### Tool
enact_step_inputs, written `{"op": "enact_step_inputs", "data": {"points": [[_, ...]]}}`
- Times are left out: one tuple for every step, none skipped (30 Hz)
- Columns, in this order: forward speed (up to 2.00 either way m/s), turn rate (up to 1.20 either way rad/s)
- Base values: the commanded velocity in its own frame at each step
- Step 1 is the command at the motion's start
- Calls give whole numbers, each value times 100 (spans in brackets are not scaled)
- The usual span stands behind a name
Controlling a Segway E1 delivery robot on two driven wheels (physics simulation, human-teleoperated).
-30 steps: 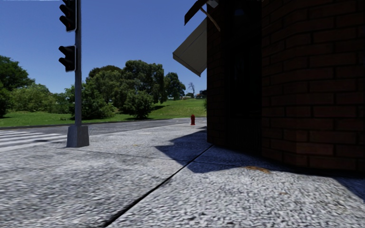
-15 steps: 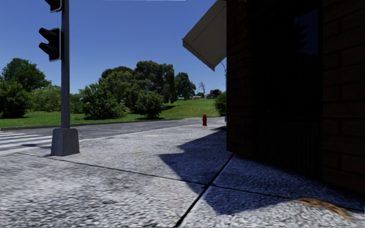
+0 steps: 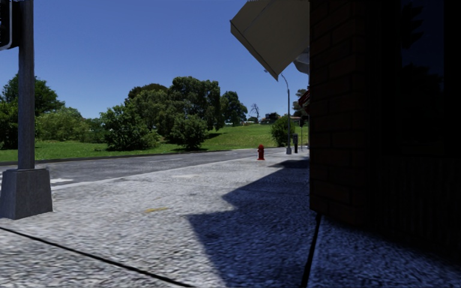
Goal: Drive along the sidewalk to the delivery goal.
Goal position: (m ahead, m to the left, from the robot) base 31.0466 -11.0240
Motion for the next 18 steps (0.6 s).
{"op": "enact_step_inputs", "data": {"points": [[200, 0], [200, 0], [200, 0], [200, 0], [200, 0], [200, 0], [200, 0], [200, 0], [200, 0], [200, 0], [200, 0], [200, 0], [200, 0], [200, 0], [200, 0], [200, 0], [200, 0], [200, 0]]}}
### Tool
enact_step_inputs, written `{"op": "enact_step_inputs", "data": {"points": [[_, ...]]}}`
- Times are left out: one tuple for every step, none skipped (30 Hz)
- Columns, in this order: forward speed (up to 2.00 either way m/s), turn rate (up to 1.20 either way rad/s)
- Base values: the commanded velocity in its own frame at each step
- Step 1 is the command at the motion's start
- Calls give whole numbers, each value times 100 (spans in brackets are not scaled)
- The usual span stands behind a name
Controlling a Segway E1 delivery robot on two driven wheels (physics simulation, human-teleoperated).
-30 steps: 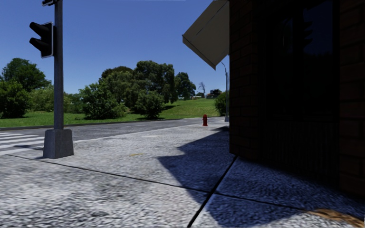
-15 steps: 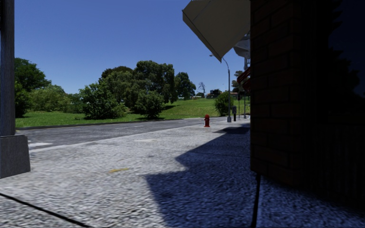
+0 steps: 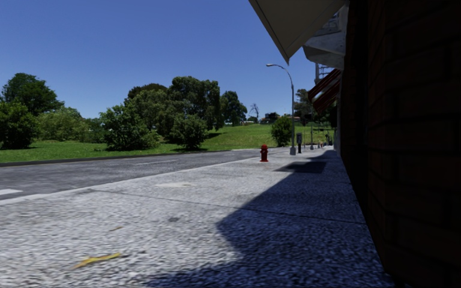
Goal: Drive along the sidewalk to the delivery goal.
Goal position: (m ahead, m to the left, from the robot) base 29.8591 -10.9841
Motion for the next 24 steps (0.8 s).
{"op": "enact_step_inputs", "data": {"points": [[200, 0], [200, 0], [200, -3], [200, -3], [200, -12], [200, -15], [200, -15], [200, -15], [200, -16], [200, -16], [200, -16], [200, -16], [200, -16], [200, -16], [200, -20], [200, -25], [200, -25], [200, -29], [200, -30], [200, -31], [200, -31], [200, -33], [200, -37], [200, -41]]}}
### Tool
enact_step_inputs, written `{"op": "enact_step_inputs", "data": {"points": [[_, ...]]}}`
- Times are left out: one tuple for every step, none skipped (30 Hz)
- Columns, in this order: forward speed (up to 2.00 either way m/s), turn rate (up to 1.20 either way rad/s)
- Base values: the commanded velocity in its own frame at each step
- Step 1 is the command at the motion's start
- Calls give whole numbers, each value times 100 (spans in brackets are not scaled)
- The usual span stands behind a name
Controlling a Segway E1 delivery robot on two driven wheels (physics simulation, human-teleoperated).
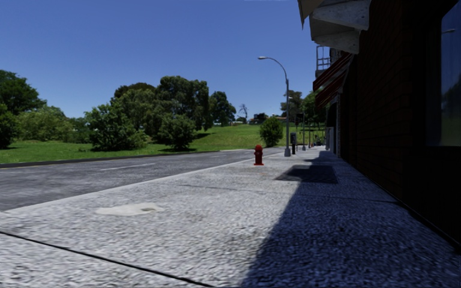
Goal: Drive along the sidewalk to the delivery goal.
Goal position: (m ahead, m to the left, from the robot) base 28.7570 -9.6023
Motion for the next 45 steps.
{"op": "enact_step_inputs", "data": {"points": [[200, -41], [200, -42], [200, -43], [200, -43], [200, -43], [200, -43], [200, -43], [200, -43], [200, -43], [200, -43], [200, -43], [200, -43], [200, -43], [200, -43], [200, -43], [200, -43], [200, -43], [200, -43], [200, -43], [200, -43], [200, -43], [200, -43], [200, -43], [200, -43], [200, -43], [200, -43], [200, -43], [200, -43], [200, -43], [200, -43], [200, -43], [200, -43], [200, -43], [200, -43], [200, 0], [200, 0], [200, 0], [200, 0], [200, 0], [200, 0], [200, 0], [200, 0], [200, 0], [200, 0], [200, 0]]}}
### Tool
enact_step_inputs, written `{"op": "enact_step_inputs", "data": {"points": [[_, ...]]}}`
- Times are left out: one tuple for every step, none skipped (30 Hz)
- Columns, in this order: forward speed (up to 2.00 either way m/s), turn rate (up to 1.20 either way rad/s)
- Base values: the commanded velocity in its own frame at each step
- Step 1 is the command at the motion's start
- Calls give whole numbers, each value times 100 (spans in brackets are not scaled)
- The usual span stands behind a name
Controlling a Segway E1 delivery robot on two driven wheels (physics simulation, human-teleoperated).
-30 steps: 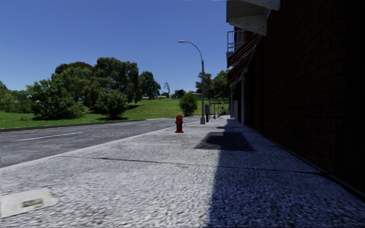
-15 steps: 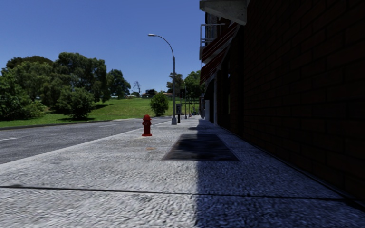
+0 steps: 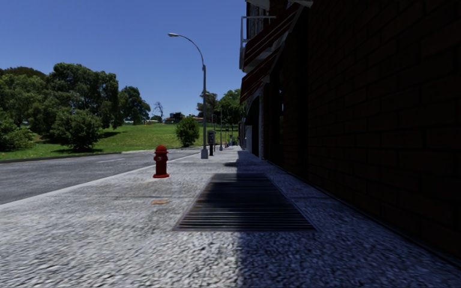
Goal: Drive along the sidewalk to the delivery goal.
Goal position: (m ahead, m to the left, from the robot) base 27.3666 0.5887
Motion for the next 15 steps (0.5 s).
{"op": "enact_step_inputs", "data": {"points": [[200, 0], [200, 0], [200, 0], [200, 0], [200, 0], [200, 0], [200, 0], [200, 0], [200, 0], [200, 0], [200, 0], [200, 0], [200, 0], [200, 0], [200, 0]]}}
